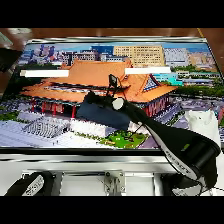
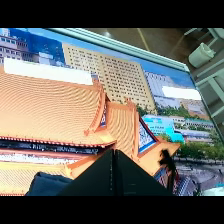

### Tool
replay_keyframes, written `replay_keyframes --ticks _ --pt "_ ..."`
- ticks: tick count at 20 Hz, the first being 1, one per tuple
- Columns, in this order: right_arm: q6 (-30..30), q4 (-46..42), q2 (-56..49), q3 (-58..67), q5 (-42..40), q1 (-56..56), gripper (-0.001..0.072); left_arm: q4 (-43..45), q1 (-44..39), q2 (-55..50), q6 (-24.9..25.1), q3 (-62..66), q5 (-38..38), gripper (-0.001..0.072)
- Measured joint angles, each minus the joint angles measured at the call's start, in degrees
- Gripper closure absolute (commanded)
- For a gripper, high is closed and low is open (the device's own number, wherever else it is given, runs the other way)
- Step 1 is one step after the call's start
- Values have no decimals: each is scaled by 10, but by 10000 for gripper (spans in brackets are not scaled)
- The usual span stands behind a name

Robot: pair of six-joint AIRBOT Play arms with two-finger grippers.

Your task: Fold the shirts.

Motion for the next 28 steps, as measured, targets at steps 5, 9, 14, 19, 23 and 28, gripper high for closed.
replay_keyframes --ticks 5,9,14,19,23,28 --pt "26 -218 74 0 261 -172 16 5 6 6 1 -18 -13 670" --pt "59 -320 90 -41 464 -308 16 7 6 7 9 -22 -15 671" --pt "34 -251 53 -97 455 -326 17 7 7 7 13 -24 -16 670" --pt "7 -171 5 -108 400 -288 18 7 7 7 14 -24 -16 671" --pt "-34 -107 -18 -111 375 -274 602 7 7 7 14 -24 -16 670" --pt "-151 -12 -4 -63 425 -285 635 7 7 7 15 -24 -10 670"
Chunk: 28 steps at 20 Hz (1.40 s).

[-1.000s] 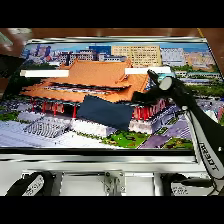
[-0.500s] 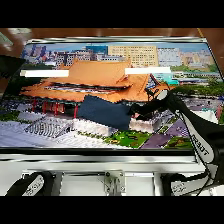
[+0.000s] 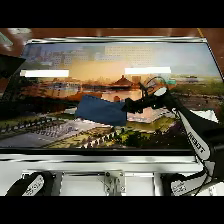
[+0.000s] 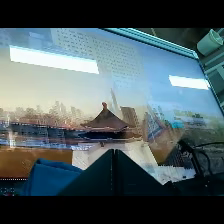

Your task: Fold the shirts.

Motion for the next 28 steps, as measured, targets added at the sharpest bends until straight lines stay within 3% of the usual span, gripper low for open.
replay_keyframes --ticks 4,9,18,28 --pt "-30 3 46 82 40 -65 635 0 0 -1 0 0 3 671" --pt "26 -36 101 156 72 -231 635 0 0 -1 0 0 0 670" --pt "117 -146 150 177 136 -510 636 -2 -1 -1 -15 0 -40 670" --pt "182 -297 178 179 231 -626 636 -2 -35 -1 -17 0 -61 670"
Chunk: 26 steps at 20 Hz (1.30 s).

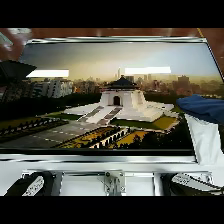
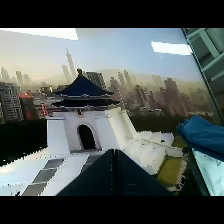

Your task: Fold the shirts.

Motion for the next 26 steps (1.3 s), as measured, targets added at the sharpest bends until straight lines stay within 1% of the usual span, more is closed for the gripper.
replay_keyframes --ticks 6,13,16,21,22,23,24,25,26 --pt "30 -99 14 -27 29 -26 637 0 -7 0 1 0 -15 670" --pt "42 -197 39 -141 53 -49 636 0 -8 0 2 0 -37 670" --pt "46 -216 60 -190 48 -82 636 0 -8 0 2 0 -40 670" --pt "47 -232 85 -274 10 -129 635 0 -8 0 1 0 -41 670" --pt "47 -236 88 -283 0 -136 564 0 -8 0 1 0 -41 670" --pt "47 -240 89 -290 -12 -142 272 0 -8 0 0 0 -41 670" --pt "47 -243 91 -296 -24 -146 60 0 -8 0 0 0 -41 670" --pt "45 -246 91 -299 -31 -149 44 0 -8 0 0 0 -41 670" --pt "36 -246 92 -300 -42 -151 44 0 -8 0 -3 0 -41 670"
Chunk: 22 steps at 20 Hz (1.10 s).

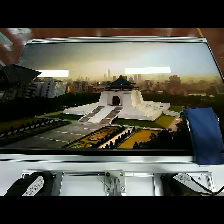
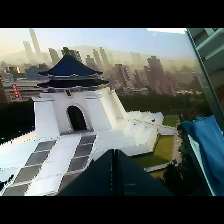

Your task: Fold the shirts.

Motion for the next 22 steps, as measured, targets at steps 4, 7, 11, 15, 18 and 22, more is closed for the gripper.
replay_keyframes --ticks 4,7,11,15,18,22 --pt "-41 0 1 46 11 -3 53 8 -1 -1 -3 0 15 672" --pt "-64 62 11 124 0 23 53 54 -16 -15 -6 1 39 674" --pt "-81 154 40 195 -114 182 52 290 -116 -80 -72 24 32 672" --pt "-73 74 19 216 -138 432 40 505 -226 -183 -155 60 -57 46" --pt "-49 10 -23 221 -99 556 43 570 -270 -229 -197 72 -85 46" --pt "-38 -20 -56 224 -58 618 44 607 -285 -249 -223 77 -89 44"
